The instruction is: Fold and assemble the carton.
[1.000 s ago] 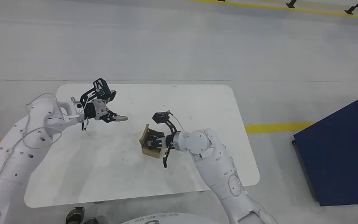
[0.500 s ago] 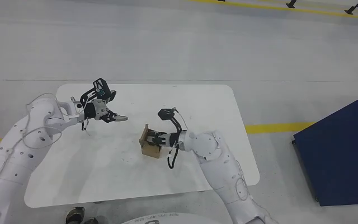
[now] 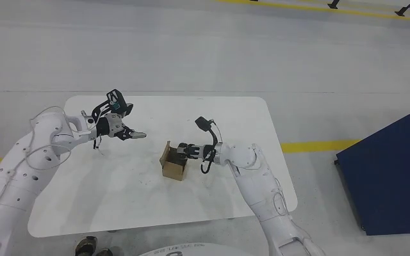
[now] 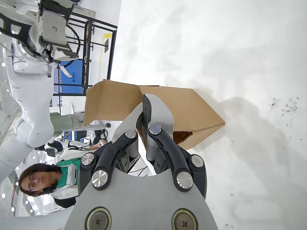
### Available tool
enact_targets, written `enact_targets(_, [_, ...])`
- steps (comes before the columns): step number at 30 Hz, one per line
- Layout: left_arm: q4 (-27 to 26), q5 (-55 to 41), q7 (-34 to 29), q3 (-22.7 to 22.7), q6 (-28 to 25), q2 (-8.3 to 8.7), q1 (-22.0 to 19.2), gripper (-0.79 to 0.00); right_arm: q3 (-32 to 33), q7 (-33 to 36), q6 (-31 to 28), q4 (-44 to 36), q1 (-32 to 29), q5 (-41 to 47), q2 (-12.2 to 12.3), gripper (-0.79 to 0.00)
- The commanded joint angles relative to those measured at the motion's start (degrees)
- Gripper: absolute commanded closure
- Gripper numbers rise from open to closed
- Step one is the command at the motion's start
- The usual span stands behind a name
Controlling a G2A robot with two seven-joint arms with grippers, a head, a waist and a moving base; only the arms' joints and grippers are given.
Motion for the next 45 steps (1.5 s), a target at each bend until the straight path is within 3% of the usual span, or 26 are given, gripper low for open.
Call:
enact_targets(1, [0.00, 0.00, 0.00, 0.00, 0.00, 0.00, 0.00, -0.785, -0.56, 0.50, 0.41, 0.79, 0.62, -0.09, 0.12, 0.000])
enact_targets(5, [0.00, 0.00, 0.00, 0.00, 0.00, 0.00, 0.00, -0.785, -1.53, 0.99, 0.90, 1.07, 1.36, -0.58, 0.39, 0.000])
enact_targets(10, [0.00, 0.00, 0.00, 0.00, 0.00, 0.00, 0.00, -0.785, -1.22, -2.69, -3.41, -3.62, -1.12, -2.06, 0.96, 0.000])
enact_targets(20, [0.00, 0.00, 0.00, 0.00, 0.00, 0.00, 0.00, -0.785, -1.53, -4.60, -3.09, -3.95, -1.37, -2.28, 0.90, 0.000])
enact_targets(22, [0.00, 0.00, 0.00, 0.00, 0.00, 0.00, 0.00, -0.785, -2.80, -1.92, -4.09, -3.94, -1.47, 0.59, 0.92, 0.000])
enact_targets(28, [0.00, 0.00, 0.00, 0.00, 0.00, 0.00, 0.00, -0.785, 0.64, 4.51, 3.52, 2.00, 2.31, 13.93, 1.40, 0.000])
enact_targets(34, [0.00, 0.00, 0.00, 0.00, 0.00, 0.00, 0.00, -0.785, -0.58, 5.68, 9.01, 8.07, 6.78, 15.47, 1.61, 0.000])
enact_targets(40, [0.00, 0.00, 0.00, 0.00, 0.00, 0.00, 0.00, -0.785, -4.79, 11.77, 10.35, 11.62, 9.85, 13.41, 1.88, 0.000])
enact_targets(45, [0.00, 0.00, 0.00, 0.00, 0.00, 0.00, 0.00, -0.785, -6.74, 12.61, 12.24, 13.02, 11.18, 11.69, 2.15, 0.000])
